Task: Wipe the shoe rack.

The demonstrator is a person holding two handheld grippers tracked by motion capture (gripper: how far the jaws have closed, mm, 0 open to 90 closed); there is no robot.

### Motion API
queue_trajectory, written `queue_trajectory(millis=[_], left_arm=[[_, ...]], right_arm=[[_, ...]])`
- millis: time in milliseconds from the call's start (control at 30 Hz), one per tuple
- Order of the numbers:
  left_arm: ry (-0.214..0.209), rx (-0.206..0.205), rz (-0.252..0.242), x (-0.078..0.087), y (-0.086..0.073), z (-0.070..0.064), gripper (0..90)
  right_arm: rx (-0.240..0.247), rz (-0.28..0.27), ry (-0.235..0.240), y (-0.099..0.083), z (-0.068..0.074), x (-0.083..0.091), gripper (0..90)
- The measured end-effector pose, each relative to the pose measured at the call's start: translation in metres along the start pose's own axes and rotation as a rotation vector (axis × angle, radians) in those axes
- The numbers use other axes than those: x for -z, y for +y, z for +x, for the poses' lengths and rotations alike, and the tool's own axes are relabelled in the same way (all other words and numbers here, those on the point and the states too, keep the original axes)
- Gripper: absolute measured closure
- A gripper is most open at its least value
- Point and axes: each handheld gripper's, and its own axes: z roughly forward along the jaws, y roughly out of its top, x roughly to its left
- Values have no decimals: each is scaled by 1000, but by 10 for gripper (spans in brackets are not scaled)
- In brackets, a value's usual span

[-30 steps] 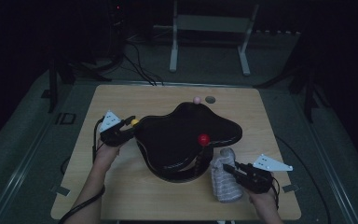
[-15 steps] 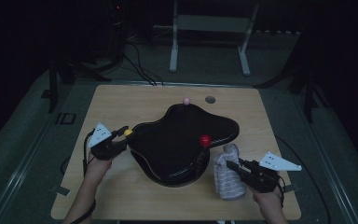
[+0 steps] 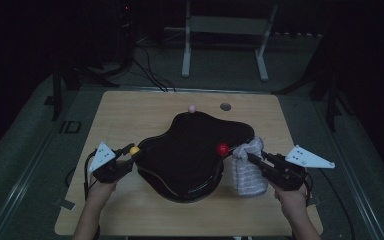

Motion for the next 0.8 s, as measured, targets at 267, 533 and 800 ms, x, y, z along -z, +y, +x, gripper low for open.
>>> queue_trajectory(millis=[267, 533, 800], left_arm=[[-11, 4, -35, 4, -6, -1, 601], [-20, -9, -16, 5, -4, -3, 601], [-36, -15, 0, 5, -2, -5, 601]], right_arm=[[3, 17, -24, 8, -13, -15, 730], [0, 28, -43, 14, -23, -26, 729], [-7, 36, -48, 17, -34, -31, 725]])
